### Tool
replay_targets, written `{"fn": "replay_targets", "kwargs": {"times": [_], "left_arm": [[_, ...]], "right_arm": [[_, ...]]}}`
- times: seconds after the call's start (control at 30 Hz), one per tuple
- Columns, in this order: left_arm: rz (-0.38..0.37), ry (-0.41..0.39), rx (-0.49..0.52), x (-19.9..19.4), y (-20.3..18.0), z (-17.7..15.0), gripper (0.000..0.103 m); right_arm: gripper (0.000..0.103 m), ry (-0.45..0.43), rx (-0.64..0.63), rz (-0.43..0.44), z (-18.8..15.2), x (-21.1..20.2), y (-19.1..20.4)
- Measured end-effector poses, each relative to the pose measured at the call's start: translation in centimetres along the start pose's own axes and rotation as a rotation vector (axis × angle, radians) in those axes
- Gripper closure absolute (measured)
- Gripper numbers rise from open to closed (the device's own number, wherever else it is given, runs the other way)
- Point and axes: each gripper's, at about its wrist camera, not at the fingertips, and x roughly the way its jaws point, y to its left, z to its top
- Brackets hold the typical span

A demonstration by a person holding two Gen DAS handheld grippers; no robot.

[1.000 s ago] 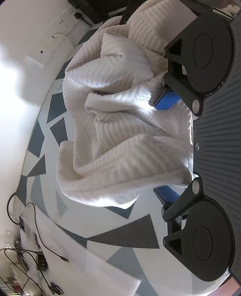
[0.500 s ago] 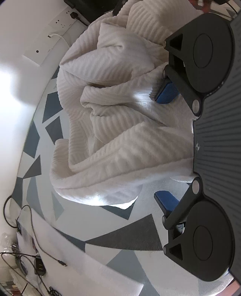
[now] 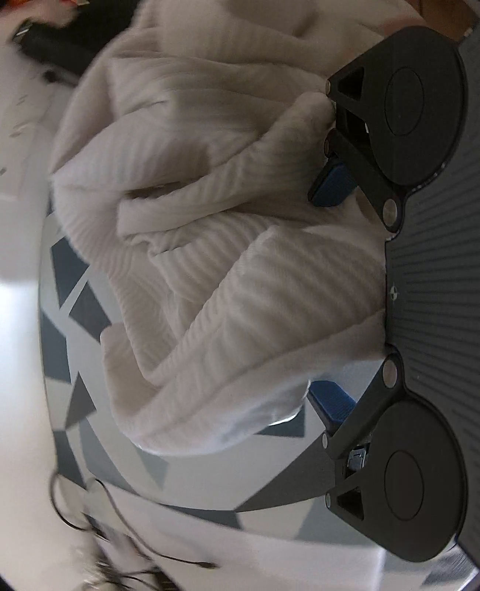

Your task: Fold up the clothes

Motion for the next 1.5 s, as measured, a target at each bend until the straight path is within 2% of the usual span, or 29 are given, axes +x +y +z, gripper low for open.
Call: {"fn": "replay_targets", "kwargs": {"times": [0.1,0.2,0.27,0.3,0.4,0.57,0.7,0.77,0.87,0.97,1.03,1.2,1.27,1.3,1.33,1.37,1.43,1.5], "left_arm": [[-0.033,-0.016,0.027,-0.1,0.7,-0.1,0.000],[-0.065,-0.036,0.050,-0.2,1.3,-0.3,0.000],[-0.086,-0.054,0.061,-0.3,1.6,-0.5,0.000],[-0.096,-0.062,0.064,-0.3,1.8,-0.6,0.000],[-0.105,-0.066,0.058,-0.3,2.0,-0.6,0.000],[-0.097,-0.054,0.029,-0.2,1.9,-0.2,0.000],[-0.090,-0.044,0.005,-0.2,1.8,0.1,0.000],[-0.086,-0.039,-0.007,-0.1,1.8,0.3,0.000],[-0.072,-0.029,-0.029,-0.2,1.7,0.5,0.000],[-0.057,-0.019,-0.051,-0.2,1.5,0.6,0.000],[-0.047,-0.012,-0.067,-0.2,1.4,0.7,0.000],[-0.021,0.005,-0.105,-0.2,1.2,1.0,0.000],[-0.011,0.012,-0.120,-0.3,1.1,1.1,0.000],[-0.006,0.015,-0.127,-0.3,1.1,1.1,0.000],[-0.001,0.019,-0.135,-0.3,1.0,1.2,0.005],[-0.018,0.018,-0.153,-0.5,1.1,1.2,0.016],[-0.083,0.004,-0.195,-1.5,1.5,1.1,0.026],[-0.087,-0.015,-0.182,-2.0,1.0,1.2,0.026]], "right_arm": [[0.001,0.003,0.005,-0.031,-0.2,-1.1,0.8],[0.001,-0.041,0.004,-0.039,-0.8,-2.9,1.2],[0.010,-0.050,0.003,-0.032,-1.2,-3.8,1.4],[0.017,-0.045,-0.001,-0.026,-1.3,-4.1,1.5],[0.018,-0.013,-0.026,-0.036,-1.3,-4.0,1.9],[0.018,0.017,0.015,0.006,-0.3,-1.8,2.7],[0.017,0.063,-0.045,0.053,1.4,0.8,3.6],[0.018,0.059,-0.078,0.088,2.5,1.8,3.8],[0.018,0.026,-0.063,0.103,4.3,3.1,3.3],[0.012,-0.005,0.058,0.131,6.8,4.6,1.6],[0.002,-0.036,0.124,0.139,8.1,5.3,0.2],[0.002,-0.056,-0.005,0.154,8.3,7.3,-1.4],[0.009,-0.031,-0.077,0.202,7.6,8.3,-1.9],[0.016,-0.010,-0.104,0.226,7.1,8.8,-2.0],[0.022,0.013,-0.116,0.254,6.7,9.2,-2.1],[0.025,0.036,-0.127,0.282,6.2,9.6,-2.1],[0.027,0.068,-0.144,0.318,5.5,10.2,-2.0],[0.027,0.083,-0.157,0.325,4.9,10.7,-1.5]]}}
